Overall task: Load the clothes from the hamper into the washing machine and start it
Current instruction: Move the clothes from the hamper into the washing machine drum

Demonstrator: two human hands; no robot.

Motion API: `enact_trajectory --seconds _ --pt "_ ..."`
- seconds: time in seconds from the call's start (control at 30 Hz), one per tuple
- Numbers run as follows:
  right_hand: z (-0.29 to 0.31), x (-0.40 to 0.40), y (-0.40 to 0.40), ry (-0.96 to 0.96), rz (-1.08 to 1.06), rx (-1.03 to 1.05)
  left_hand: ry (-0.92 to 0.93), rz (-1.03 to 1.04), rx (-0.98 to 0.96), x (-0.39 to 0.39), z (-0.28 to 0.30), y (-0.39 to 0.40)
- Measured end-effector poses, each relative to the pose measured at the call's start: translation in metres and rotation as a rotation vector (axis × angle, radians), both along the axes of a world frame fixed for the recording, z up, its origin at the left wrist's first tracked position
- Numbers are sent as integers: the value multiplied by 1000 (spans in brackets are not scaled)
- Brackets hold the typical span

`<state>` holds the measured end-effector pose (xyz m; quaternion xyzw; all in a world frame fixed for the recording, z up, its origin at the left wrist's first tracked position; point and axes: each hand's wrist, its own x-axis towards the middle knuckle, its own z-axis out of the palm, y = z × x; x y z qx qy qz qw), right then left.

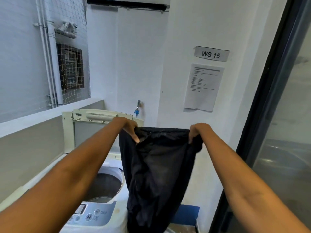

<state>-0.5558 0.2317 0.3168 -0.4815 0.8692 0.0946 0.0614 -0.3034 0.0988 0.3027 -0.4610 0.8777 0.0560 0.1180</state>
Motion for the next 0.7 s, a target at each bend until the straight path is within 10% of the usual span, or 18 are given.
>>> enact_trajectory --seconds 0.1,0.2,0.3,0.37,0.47,0.7 --pt "5 11 -10 -49 62 -367 -76 10 -246 1 -7 -2" --pt "7 17 -27 -420 60 -699 361 81 -369 4 -14 -7" --pt "14 39 -41 -987 73 -927 1309 97 69 -1 -17 2" --pt "22 65 -50 -1211 198 -928 1545 73 414 -15 -16 15" --pt "29 95 -59 -1200 408 -768 1569 112 666 -26 -16 24" --pt "-26 86 -72 -1127 484 -864 2124 667 352 -13 -3 4"
